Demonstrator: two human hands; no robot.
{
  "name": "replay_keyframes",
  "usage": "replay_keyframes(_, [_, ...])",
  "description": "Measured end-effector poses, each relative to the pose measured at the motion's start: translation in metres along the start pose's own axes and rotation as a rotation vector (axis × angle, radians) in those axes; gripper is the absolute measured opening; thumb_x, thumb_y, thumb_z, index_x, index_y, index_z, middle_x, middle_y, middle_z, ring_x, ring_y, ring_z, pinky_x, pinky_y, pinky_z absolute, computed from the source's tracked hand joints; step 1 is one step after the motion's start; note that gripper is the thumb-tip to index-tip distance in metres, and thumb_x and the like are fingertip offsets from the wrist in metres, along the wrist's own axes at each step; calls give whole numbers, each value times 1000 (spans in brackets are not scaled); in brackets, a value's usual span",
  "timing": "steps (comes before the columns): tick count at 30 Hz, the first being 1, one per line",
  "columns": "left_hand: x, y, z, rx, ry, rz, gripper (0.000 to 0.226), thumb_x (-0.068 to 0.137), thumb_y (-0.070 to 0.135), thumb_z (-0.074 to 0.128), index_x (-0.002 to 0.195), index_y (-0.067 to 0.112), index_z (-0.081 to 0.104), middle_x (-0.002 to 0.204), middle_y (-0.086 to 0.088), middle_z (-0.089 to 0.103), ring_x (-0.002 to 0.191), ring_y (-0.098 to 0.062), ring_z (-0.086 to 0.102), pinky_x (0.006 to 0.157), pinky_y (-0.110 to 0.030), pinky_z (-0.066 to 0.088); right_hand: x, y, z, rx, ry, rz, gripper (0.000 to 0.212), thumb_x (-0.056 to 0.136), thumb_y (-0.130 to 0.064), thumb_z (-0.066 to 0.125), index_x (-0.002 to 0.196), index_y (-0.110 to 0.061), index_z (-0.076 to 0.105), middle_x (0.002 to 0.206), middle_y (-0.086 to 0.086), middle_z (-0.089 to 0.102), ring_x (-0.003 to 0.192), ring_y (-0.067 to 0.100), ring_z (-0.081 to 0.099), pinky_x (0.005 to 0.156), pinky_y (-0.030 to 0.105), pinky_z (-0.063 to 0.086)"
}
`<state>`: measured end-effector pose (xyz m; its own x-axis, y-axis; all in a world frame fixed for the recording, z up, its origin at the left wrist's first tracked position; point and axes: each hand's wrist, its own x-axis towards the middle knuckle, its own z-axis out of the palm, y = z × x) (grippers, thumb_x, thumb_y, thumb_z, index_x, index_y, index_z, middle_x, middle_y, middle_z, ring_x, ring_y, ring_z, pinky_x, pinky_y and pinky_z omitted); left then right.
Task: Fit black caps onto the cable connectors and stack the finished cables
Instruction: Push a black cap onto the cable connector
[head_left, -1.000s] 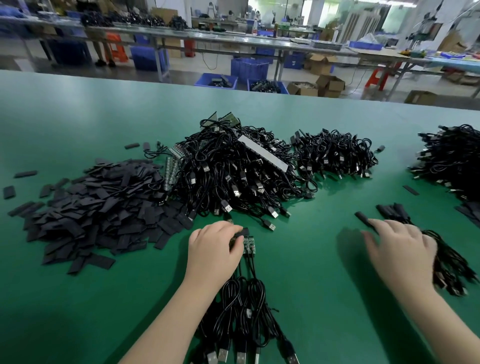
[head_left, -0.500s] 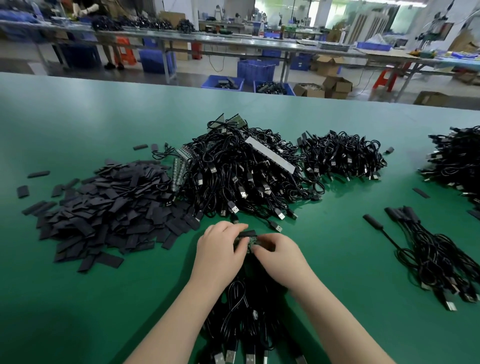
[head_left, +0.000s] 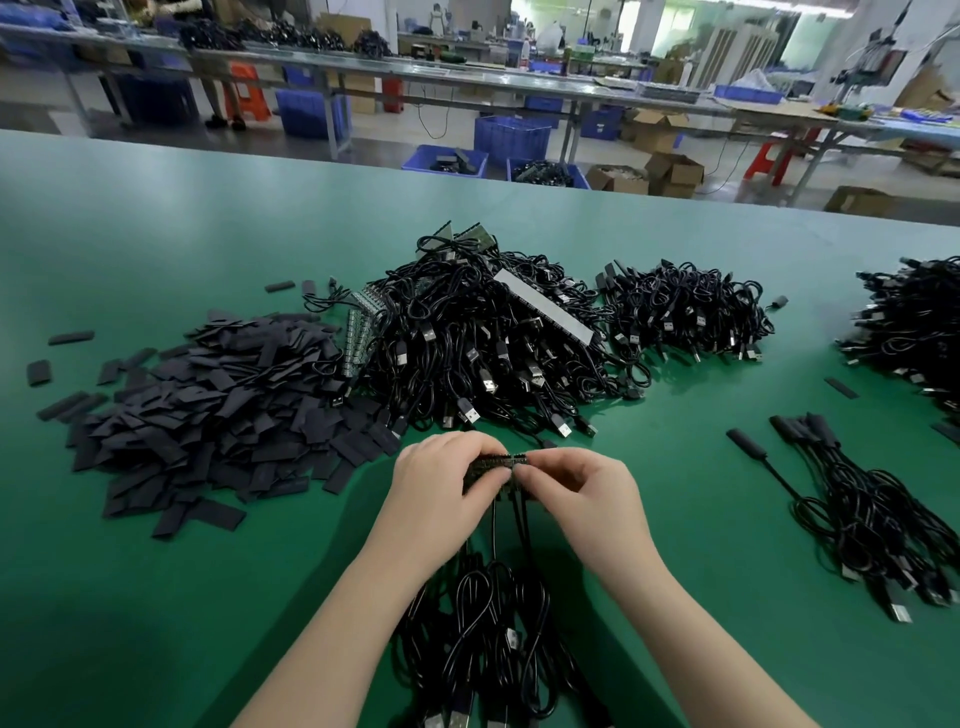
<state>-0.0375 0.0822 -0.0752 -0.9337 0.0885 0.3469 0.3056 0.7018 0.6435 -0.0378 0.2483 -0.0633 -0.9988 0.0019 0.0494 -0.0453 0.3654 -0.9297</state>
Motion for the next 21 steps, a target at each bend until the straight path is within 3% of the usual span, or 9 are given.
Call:
replay_keyframes(6, [0, 5, -4, 1, -66, 9, 15, 88, 37, 66, 104, 36, 66, 101, 24, 63, 104, 1, 53, 103, -34, 34, -7, 0, 1, -55, 40, -102, 21, 84, -17, 78, 79, -36, 73, 75, -24, 72, 72, -6, 67, 67, 5, 46])
replay_keyframes(14, [0, 11, -6, -122, -41, -64, 27, 82, 28, 73, 93, 49, 59, 94, 24, 65, 100, 2, 57, 98, -37, 45, -9, 0, 2, -57, 47, -119, 24, 82, -14, 80, 78, -37, 72, 77, -25, 71, 74, -7, 66, 68, 5, 46])
replay_keyframes(16, [-1, 10, -7, -122, -51, -63, 26, 83, 27, 72, 95, 47, 61, 93, 24, 65, 99, 4, 57, 97, -32, 45, -9, 1, 2, -77, 61, -130, 25, 82, -15, 80, 78, -38, 71, 78, -26, 71, 75, -6, 66, 69, 6, 47])
replay_keyframes(19, [-2, 7, -8, -107, -54, -70, 27, 82, 28, 72, 99, 46, 62, 90, 26, 65, 99, 10, 56, 84, -12, 41, -10, 0, 4, -114, 74, -157, 30, 82, -15, 80, 76, -43, 69, 79, -27, 70, 76, -6, 66, 70, 5, 47])
replay_keyframes(21, [-2, 7, -8, -100, -64, -76, 28, 82, 29, 72, 101, 47, 61, 90, 27, 65, 99, 12, 55, 79, -9, 39, -10, -1, 6, -138, 85, -170, 35, 82, -15, 80, 74, -46, 66, 79, -27, 70, 75, -6, 66, 69, 5, 46])
